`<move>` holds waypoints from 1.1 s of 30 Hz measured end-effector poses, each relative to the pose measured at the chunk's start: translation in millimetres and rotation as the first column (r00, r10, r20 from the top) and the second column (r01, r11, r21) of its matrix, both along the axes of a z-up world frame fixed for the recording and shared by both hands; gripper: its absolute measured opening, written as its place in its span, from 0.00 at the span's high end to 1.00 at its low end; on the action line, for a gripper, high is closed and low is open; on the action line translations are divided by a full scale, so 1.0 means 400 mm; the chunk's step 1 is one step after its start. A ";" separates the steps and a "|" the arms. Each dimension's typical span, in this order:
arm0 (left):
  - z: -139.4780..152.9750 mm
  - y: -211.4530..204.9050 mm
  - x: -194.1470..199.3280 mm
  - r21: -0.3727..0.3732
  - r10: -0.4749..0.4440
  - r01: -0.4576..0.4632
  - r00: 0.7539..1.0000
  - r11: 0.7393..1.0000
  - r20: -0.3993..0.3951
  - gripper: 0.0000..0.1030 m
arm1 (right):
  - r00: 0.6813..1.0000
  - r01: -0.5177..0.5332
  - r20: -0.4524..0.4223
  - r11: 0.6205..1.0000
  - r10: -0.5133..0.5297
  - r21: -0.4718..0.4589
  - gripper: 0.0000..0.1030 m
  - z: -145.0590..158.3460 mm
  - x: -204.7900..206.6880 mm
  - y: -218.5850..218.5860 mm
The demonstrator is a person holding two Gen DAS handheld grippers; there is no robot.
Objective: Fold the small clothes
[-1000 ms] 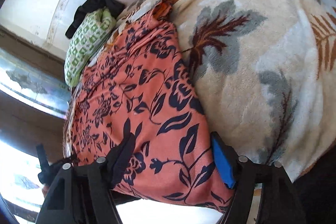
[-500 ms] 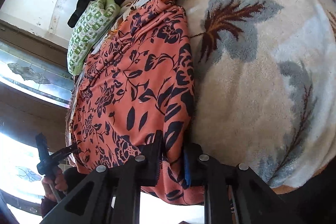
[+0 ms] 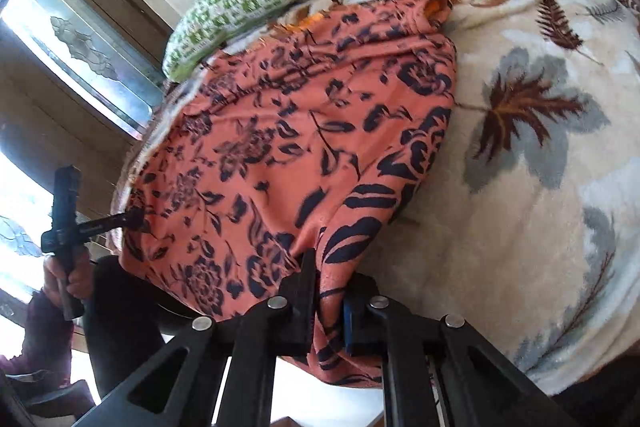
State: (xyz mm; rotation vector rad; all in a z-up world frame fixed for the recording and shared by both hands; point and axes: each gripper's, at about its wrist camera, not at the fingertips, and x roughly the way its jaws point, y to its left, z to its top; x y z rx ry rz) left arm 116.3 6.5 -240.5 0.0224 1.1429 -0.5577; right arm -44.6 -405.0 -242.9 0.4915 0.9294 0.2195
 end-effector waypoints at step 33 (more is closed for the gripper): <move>0.013 -0.226 0.338 -0.094 0.175 -0.157 0.954 0.983 0.242 0.39 | 0.989 0.146 0.015 0.977 -0.145 -0.157 0.40 -0.001 0.470 -0.014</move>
